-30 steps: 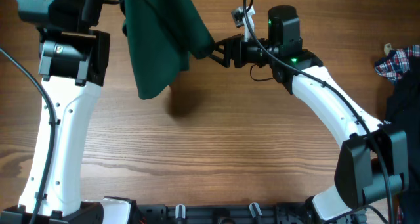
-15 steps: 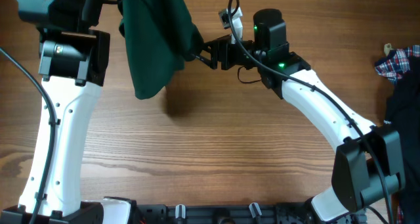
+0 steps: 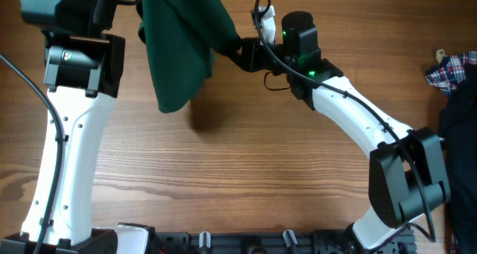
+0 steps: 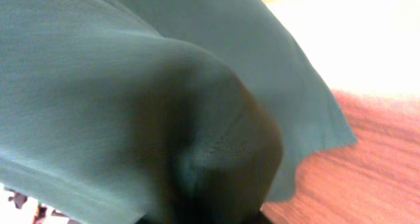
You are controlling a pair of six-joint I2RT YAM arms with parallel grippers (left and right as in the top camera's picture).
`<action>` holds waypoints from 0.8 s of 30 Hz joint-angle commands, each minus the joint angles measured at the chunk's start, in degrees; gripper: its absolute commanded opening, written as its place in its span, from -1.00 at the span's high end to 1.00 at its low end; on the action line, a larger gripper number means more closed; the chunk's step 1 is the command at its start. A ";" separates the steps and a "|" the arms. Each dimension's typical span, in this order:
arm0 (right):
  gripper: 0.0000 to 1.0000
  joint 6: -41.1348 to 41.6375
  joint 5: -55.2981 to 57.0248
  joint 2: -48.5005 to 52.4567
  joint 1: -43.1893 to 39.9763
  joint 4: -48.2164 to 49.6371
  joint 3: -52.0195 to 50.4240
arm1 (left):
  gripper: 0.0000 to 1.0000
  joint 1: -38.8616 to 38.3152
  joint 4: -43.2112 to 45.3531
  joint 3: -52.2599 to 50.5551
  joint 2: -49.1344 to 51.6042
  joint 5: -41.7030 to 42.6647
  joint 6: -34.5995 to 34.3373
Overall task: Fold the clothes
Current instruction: 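Spread the garment between both grippers, pulling the right gripper rightward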
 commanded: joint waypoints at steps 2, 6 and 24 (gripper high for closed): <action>0.72 0.02 -5.18 0.81 0.17 6.23 -0.13 | 0.92 -0.52 0.35 0.98 -1.09 -0.57 1.44; 0.92 -0.39 -9.16 0.50 -0.70 9.46 -0.07 | 0.92 -0.52 -1.42 0.98 -1.09 -0.59 3.45; 0.92 -31.10 17.46 -17.55 -12.68 -58.18 38.84 | 0.93 0.15 -20.98 6.64 -1.86 -3.61 5.97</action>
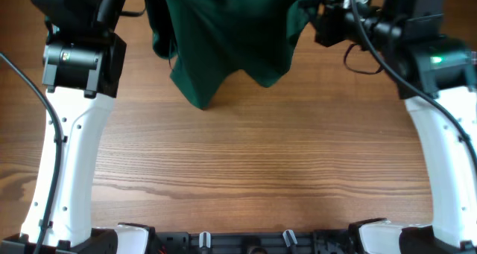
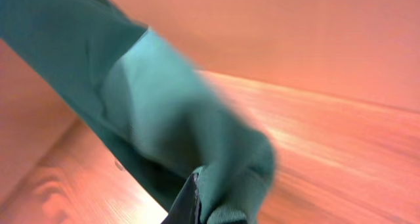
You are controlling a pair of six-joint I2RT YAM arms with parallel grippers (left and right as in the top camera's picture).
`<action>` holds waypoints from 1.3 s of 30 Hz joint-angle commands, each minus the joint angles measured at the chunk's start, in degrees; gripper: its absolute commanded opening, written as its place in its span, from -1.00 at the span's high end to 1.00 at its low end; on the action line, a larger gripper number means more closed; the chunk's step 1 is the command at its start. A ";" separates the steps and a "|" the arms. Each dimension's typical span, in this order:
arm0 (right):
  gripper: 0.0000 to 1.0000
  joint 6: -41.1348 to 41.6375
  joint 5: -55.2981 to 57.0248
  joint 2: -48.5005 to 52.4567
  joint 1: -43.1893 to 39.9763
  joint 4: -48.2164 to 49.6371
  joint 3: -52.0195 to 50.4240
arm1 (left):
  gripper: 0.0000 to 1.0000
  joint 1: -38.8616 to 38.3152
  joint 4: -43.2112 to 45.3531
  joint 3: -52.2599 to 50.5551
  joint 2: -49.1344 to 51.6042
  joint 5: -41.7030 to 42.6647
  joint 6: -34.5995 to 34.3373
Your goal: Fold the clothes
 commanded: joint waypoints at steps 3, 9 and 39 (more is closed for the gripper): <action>0.92 -7.52 10.86 -0.39 0.07 -9.27 15.74 | 0.92 0.72 -18.60 14.29 -1.92 -2.71 1.40; 0.92 -9.16 14.49 -0.50 0.07 -18.25 27.69 | 0.92 0.72 -36.79 26.58 -2.05 -2.71 1.38; 0.92 -13.70 19.23 5.60 0.04 -28.35 45.99 | 0.92 0.72 -46.88 27.93 -0.85 -6.80 1.75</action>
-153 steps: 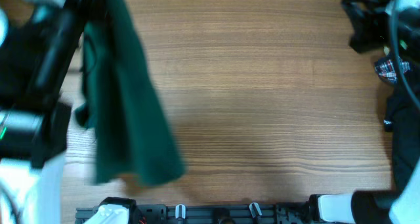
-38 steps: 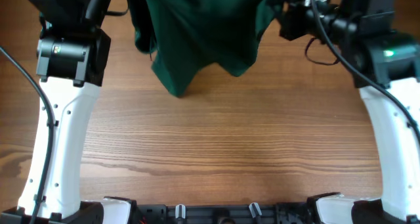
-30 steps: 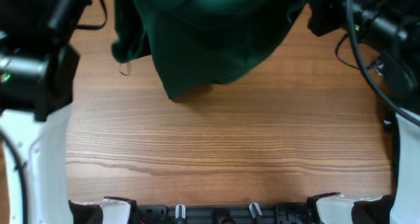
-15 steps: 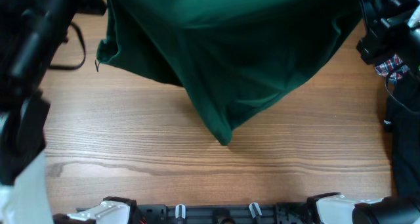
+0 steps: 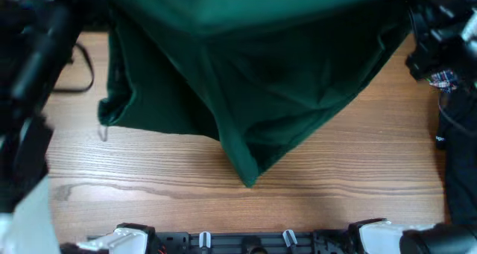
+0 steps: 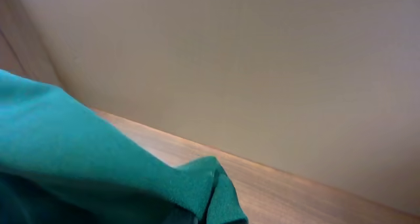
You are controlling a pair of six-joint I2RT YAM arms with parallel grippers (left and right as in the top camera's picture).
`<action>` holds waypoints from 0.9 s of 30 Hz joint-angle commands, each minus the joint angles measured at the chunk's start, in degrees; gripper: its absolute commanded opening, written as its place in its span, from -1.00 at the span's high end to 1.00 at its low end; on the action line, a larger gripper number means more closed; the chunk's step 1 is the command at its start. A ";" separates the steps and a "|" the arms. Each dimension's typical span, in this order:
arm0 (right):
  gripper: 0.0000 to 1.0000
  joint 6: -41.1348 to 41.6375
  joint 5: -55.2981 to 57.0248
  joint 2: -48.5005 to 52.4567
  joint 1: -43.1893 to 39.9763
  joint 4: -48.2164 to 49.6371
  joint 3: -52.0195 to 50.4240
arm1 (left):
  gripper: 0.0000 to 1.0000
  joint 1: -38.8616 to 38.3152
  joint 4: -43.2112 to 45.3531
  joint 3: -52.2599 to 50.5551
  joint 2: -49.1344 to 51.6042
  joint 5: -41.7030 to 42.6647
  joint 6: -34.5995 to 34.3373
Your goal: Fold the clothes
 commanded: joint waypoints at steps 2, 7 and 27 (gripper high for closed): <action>0.92 -3.54 2.29 9.46 -1.25 7.61 0.28 | 0.92 0.59 10.62 0.74 10.36 -2.49 3.98; 0.92 -5.20 0.35 19.74 -7.10 24.15 0.28 | 0.92 2.80 29.83 0.74 21.14 -2.47 3.93; 0.91 -25.79 -23.12 31.06 -16.02 -2.51 -0.11 | 0.92 11.78 5.29 0.68 32.79 -0.55 3.69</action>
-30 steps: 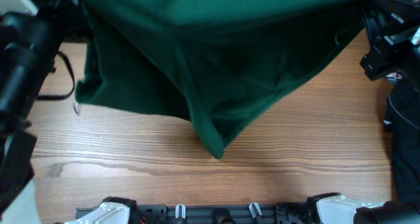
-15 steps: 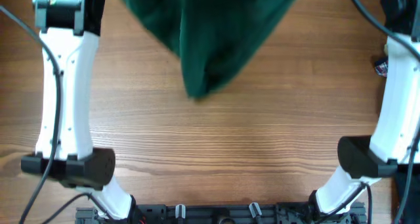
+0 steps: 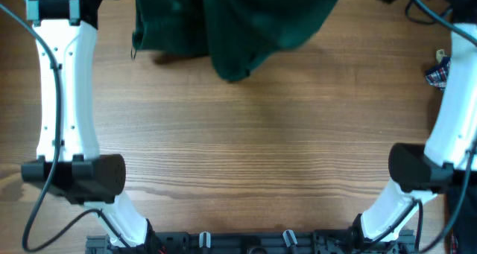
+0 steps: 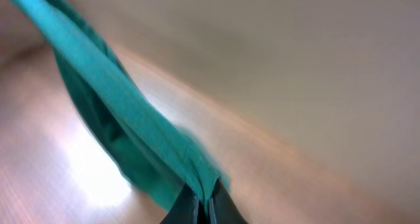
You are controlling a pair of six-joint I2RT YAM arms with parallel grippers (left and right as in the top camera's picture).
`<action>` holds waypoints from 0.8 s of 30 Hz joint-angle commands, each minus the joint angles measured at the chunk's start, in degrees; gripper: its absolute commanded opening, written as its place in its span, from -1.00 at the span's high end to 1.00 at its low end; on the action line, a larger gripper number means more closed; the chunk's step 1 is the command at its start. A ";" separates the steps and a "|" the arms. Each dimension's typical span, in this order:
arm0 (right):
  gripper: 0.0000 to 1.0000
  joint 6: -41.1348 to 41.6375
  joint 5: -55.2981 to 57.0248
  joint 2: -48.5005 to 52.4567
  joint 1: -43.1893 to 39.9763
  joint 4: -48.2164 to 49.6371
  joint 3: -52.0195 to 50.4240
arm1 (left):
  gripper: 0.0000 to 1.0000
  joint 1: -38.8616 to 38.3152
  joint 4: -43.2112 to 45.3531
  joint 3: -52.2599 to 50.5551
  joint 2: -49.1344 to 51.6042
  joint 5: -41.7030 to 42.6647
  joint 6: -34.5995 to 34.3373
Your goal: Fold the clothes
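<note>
A dark green garment [image 3: 246, 30] hangs bunched over the far edge of the wooden table [image 3: 246, 164], its lowest fold near the table top. In the right wrist view my right gripper [image 4: 205, 207] is shut on an edge of the green garment [image 4: 125, 112], which stretches taut up and to the left from the fingers [image 4: 187, 211]. The right arm [image 3: 455, 97] reaches up the right side to the top edge. The left arm [image 3: 59, 83] runs up the left side, and its gripper lies beyond the frame's top edge.
A plaid piece of clothing [image 3: 437, 71] lies at the right edge of the table. Dark cloth [image 3: 468, 217] shows at the lower right corner. The arms' bases and a black rail [image 3: 246, 243] line the near edge. A pale wall [image 4: 315, 60] stands behind the table.
The garment was spread wide and high, close under the camera, covering most of the table. Now it hangs smaller over the far edge, and both arms reach farther back.
First the green garment hung at the far left with my right gripper shut on it beside the left arm. Then the right arm was far to the right and the cloth spread between both arms. Then it was raised wide, and now it hangs over the far edge.
</note>
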 commanded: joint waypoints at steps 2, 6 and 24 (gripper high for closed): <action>0.91 -5.95 1.66 6.43 -1.25 -5.55 0.17 | 0.92 2.12 -5.97 0.50 3.96 -4.44 1.14; 0.92 -6.03 1.70 8.98 -1.25 -8.09 0.17 | 0.92 2.12 -10.88 0.50 3.96 -7.87 1.16; 0.17 23.41 -0.92 10.86 10.14 2.99 -22.93 | 0.92 -1.05 -9.49 0.50 3.96 -3.87 1.14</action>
